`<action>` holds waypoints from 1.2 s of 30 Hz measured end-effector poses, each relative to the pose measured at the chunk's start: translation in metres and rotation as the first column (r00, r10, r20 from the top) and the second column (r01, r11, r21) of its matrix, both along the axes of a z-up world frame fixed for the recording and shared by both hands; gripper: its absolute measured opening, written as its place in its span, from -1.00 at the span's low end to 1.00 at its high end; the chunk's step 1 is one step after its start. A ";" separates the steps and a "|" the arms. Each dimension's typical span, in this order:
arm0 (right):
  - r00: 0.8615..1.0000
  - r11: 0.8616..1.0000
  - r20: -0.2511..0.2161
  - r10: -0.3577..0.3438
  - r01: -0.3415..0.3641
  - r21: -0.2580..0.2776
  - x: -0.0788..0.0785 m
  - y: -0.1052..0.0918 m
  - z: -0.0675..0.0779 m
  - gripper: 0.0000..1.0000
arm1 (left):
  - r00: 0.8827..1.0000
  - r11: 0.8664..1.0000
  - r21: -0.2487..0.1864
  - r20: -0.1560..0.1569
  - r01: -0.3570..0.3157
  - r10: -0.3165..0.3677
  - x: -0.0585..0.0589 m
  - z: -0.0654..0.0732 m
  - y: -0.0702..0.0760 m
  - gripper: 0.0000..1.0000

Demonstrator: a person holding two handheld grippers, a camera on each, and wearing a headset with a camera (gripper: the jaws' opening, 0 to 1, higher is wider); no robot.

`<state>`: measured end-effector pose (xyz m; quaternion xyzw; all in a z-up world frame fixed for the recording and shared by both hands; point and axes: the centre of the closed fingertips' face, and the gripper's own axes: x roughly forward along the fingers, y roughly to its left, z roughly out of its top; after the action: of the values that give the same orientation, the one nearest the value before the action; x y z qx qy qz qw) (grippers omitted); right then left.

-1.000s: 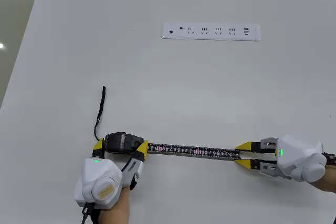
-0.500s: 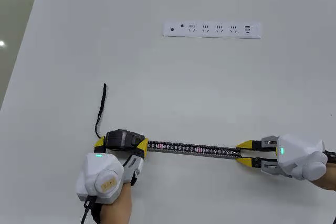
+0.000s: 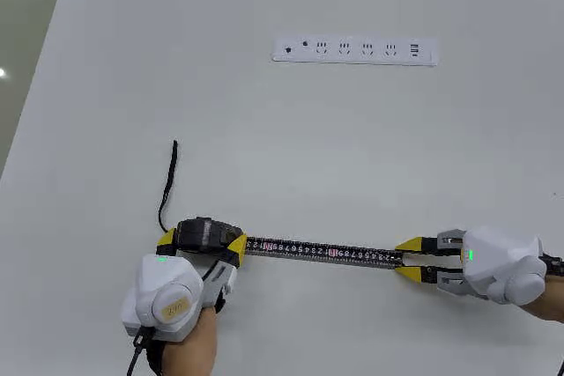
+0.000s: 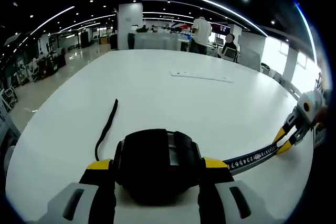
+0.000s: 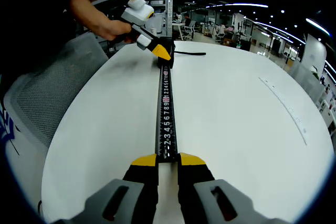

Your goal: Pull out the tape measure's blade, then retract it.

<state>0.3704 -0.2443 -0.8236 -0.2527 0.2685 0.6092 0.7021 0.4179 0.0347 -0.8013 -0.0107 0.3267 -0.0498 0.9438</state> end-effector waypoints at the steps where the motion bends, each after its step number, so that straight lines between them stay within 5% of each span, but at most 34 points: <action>1: 1.000 1.000 0.000 0.000 0.000 0.000 0.000 0.000 0.000 -0.76 | 1.000 1.000 0.000 0.000 0.000 0.000 0.000 0.000 0.000 0.20; 36: 1.000 1.000 0.011 0.020 -0.020 0.010 0.008 0.015 0.005 -0.76 | 1.000 0.999 -0.036 -0.029 0.008 -0.009 0.000 -0.001 0.002 0.20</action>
<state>0.3784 -0.2289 -0.8183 -0.2553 0.2590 0.6160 0.6988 0.4180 0.0371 -0.8020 -0.0268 0.3394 -0.0592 0.9384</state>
